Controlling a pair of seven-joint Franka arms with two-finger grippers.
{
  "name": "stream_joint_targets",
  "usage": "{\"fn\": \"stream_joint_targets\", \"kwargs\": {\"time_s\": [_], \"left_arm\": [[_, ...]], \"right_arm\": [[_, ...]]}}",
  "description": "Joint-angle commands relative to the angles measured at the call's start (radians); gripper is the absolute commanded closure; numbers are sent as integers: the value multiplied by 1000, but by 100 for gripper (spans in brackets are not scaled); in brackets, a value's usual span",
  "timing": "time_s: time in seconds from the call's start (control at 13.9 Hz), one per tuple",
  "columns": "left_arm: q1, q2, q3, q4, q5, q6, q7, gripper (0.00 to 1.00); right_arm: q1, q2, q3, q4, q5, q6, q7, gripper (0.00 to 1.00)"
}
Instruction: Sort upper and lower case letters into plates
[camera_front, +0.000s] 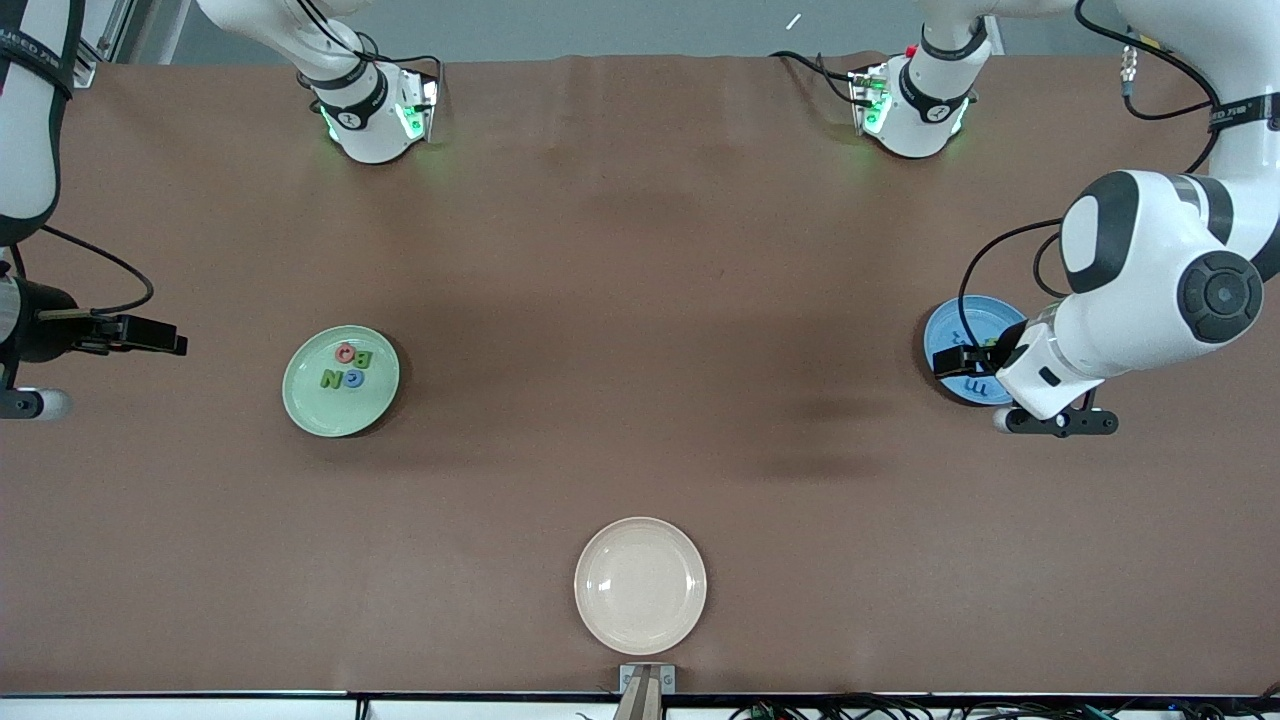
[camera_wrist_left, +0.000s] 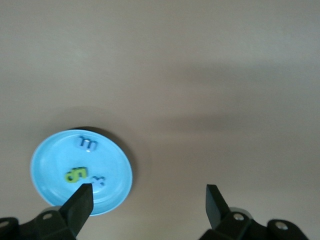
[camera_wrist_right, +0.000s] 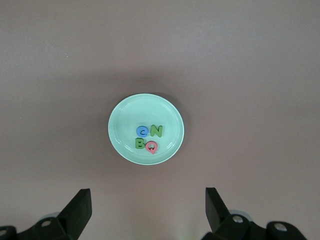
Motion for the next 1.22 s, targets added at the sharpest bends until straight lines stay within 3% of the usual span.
{"fn": "stream_joint_targets", "kwargs": {"time_s": [0.0, 0.43, 0.79, 1.15], "left_arm": [[-98, -43, 122, -1, -10, -14, 17, 1], [-29, -63, 112, -3, 30, -23, 63, 1], [41, -74, 87, -5, 55, -29, 123, 1], [210, -72, -56, 0, 103, -40, 170, 1]], "right_arm": [[-113, -21, 122, -19, -22, 11, 8, 0], [-199, -47, 279, -42, -109, 11, 91, 0], [-240, -64, 319, -67, -109, 22, 91, 0], [-245, -74, 327, -81, -112, 25, 89, 0]]}}
